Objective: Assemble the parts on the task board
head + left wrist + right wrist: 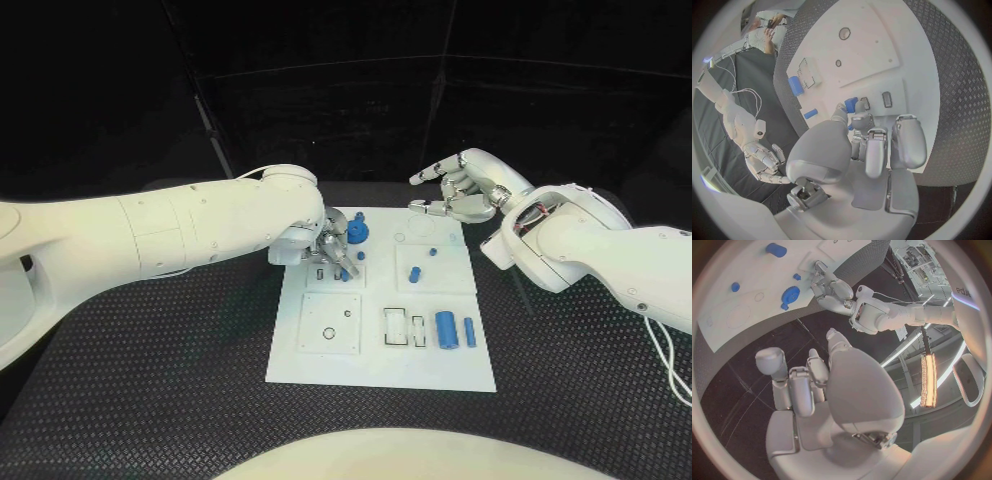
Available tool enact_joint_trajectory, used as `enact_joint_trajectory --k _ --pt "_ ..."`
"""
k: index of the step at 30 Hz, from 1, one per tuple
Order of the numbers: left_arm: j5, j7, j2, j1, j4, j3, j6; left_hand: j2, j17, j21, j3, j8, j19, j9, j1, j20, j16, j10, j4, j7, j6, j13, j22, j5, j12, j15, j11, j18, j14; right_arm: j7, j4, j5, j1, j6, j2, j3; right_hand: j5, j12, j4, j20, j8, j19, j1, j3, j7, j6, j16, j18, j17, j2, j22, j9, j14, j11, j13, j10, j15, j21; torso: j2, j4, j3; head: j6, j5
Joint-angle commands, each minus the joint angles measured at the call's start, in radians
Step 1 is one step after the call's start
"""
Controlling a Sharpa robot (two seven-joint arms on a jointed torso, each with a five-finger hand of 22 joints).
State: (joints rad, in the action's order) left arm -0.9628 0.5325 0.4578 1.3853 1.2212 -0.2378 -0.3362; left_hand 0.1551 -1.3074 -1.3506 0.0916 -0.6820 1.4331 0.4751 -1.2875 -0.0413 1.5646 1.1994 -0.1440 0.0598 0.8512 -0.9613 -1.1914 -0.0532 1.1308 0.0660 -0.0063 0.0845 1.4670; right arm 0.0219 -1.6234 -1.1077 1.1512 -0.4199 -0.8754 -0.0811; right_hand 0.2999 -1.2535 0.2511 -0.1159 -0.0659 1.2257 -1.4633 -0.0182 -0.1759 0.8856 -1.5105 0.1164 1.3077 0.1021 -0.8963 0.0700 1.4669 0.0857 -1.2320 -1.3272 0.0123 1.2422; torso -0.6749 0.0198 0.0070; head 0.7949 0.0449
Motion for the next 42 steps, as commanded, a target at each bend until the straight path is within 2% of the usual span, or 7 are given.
enact_joint_trajectory --k 1,10,18,19,22,27,42 --pt "0.018 0.005 0.001 0.001 0.003 0.000 0.000 0.004 -0.263 -0.006 -0.022 0.001 0.000 0.001 -0.028 0.005 0.006 -0.006 0.019 -0.001 -0.008 0.002 -0.002 0.004 -0.008 0.008 -0.007 -0.012 0.104 -0.002 0.000 -0.013 0.002 0.005 0.002 -0.001 0.003 0.001 -0.006 0.000 -0.006 -0.007 -0.004 0.000 0.001 0.004 0.006 0.012 0.130 -0.005 0.001 0.001 0.071 -0.001 0.001 0.005 -0.004 -0.005 0.000 -0.0002 0.0000 0.001 0.001" --pt "0.031 0.005 0.003 0.000 0.010 0.000 0.002 -0.008 -0.263 -0.006 -0.146 0.022 -0.002 -0.005 -0.070 0.009 0.006 -0.019 0.081 0.000 -0.017 0.018 -0.004 -0.002 -0.032 0.009 -0.007 -0.011 0.104 -0.001 0.003 -0.013 0.002 0.009 0.004 -0.001 0.003 -0.001 -0.007 0.001 -0.006 -0.006 -0.004 0.000 0.001 0.005 0.006 0.012 0.130 -0.005 0.001 0.001 0.071 -0.001 -0.001 0.003 -0.004 -0.005 -0.001 -0.0004 0.0001 0.003 0.002" --pt "0.037 0.005 0.010 -0.001 0.018 0.000 0.008 -0.093 -0.263 -0.004 -0.402 0.032 -0.004 -0.001 0.001 0.005 0.006 -0.020 0.134 0.005 -0.015 0.033 -0.008 -0.008 -0.050 0.004 -0.004 -0.011 0.104 -0.002 0.006 -0.013 0.002 0.010 0.007 -0.001 0.003 -0.002 -0.007 0.001 -0.007 -0.007 -0.004 0.000 0.001 0.005 0.006 0.012 0.130 -0.005 0.002 0.001 0.071 -0.001 -0.001 0.003 -0.004 -0.005 0.000 -0.0002 0.0006 0.004 0.003" --pt "0.038 0.004 0.012 -0.001 0.020 0.000 0.011 -0.121 -0.263 -0.003 -0.492 0.025 -0.003 0.006 0.042 0.007 0.006 -0.017 0.143 0.013 -0.013 0.035 -0.010 -0.019 -0.052 0.001 -0.001 -0.009 0.104 -0.002 0.007 -0.013 0.002 0.010 0.007 -0.001 0.003 -0.002 -0.007 0.001 -0.007 -0.007 -0.004 0.000 0.001 0.005 0.006 0.012 0.130 -0.005 0.002 0.001 0.071 -0.001 -0.001 0.003 -0.004 -0.005 -0.001 -0.0002 0.0005 0.004 0.003" --pt "0.045 0.003 0.018 -0.001 0.028 0.000 0.021 -0.165 -0.263 -0.003 -0.597 0.014 -0.003 0.019 0.077 -0.001 0.006 -0.012 0.168 0.009 -0.021 0.034 -0.012 -0.082 -0.051 0.005 -0.001 -0.012 0.104 -0.003 0.008 -0.013 0.002 0.010 0.008 -0.001 0.003 -0.002 -0.007 0.001 -0.007 -0.007 -0.004 0.000 0.001 0.005 0.006 0.012 0.130 -0.005 0.002 0.001 0.071 -0.001 -0.001 0.003 -0.004 -0.005 -0.001 -0.0004 0.0003 0.003 0.004" --pt "0.060 0.000 0.038 -0.001 0.049 0.001 0.051 -0.198 -0.263 -0.003 -0.724 -0.016 -0.003 0.048 0.130 0.001 0.006 0.001 0.195 0.008 -0.032 0.030 -0.015 -0.099 -0.045 0.003 0.003 -0.011 0.104 -0.003 0.012 -0.013 0.002 0.010 0.008 -0.001 0.004 -0.003 -0.007 0.001 -0.007 -0.007 -0.004 0.000 0.002 0.005 0.007 0.012 0.129 -0.005 0.003 0.001 0.071 -0.001 -0.002 0.002 -0.004 -0.006 0.000 0.0005 0.0002 0.005 0.004" --pt "0.111 -0.018 0.171 0.002 0.205 0.001 0.301 -0.220 -0.263 -0.009 -0.822 -0.052 0.002 0.082 0.158 0.001 0.006 0.025 0.227 0.009 -0.041 0.011 -0.028 -0.102 -0.026 0.004 -0.001 -0.013 0.104 -0.003 0.018 -0.008 0.002 0.009 0.001 -0.001 0.004 -0.002 -0.006 0.001 -0.007 -0.008 -0.003 0.001 0.002 0.006 0.008 0.013 0.128 -0.005 0.004 0.001 0.070 -0.001 -0.001 0.003 -0.004 -0.007 0.000 0.0001 0.0010 0.006 0.008"
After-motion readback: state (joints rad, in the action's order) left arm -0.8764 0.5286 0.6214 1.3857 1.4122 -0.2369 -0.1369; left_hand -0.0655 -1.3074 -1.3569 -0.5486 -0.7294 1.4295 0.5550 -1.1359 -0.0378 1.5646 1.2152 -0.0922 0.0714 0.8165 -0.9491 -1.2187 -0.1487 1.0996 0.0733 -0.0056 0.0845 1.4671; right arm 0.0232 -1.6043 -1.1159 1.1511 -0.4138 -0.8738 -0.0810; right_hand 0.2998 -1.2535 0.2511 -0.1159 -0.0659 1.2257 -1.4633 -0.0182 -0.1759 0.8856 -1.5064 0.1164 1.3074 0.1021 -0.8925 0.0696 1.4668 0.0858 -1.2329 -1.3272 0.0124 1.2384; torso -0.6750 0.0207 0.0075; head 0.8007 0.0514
